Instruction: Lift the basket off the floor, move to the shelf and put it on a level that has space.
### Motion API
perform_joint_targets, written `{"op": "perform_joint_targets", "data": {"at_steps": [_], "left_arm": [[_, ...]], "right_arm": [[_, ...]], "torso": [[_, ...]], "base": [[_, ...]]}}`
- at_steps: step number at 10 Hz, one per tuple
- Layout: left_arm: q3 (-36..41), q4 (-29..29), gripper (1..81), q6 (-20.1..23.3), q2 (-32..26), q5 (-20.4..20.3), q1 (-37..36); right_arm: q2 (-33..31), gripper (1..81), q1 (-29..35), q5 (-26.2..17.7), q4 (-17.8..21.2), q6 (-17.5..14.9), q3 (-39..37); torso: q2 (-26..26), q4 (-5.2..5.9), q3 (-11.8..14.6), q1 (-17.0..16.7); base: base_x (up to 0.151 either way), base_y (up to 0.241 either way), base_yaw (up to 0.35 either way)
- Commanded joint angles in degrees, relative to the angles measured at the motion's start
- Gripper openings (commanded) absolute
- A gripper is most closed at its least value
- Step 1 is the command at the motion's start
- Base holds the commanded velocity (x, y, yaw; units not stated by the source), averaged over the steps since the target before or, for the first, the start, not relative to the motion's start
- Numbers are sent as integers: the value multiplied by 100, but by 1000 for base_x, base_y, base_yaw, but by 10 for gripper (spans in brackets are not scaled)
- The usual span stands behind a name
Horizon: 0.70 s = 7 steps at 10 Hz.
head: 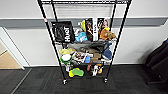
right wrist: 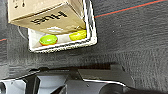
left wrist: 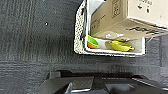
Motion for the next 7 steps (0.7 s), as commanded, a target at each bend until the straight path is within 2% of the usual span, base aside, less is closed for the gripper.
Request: {"op": "perform_joint_targets", "data": {"at_steps": [1, 7], "left_arm": [[10, -54, 811, 15, -43, 373, -433], [-16, -45, 811, 6, -8, 382, -503]], "right_arm": [[-112, 811, 437, -349, 123, 14, -18], [-182, 811, 490, -437, 132, 14, 9]], "torso": [[-562, 0, 0, 363], [-1714, 0, 0, 1086]], "base": [[0, 0, 0], [0, 0, 0]]}}
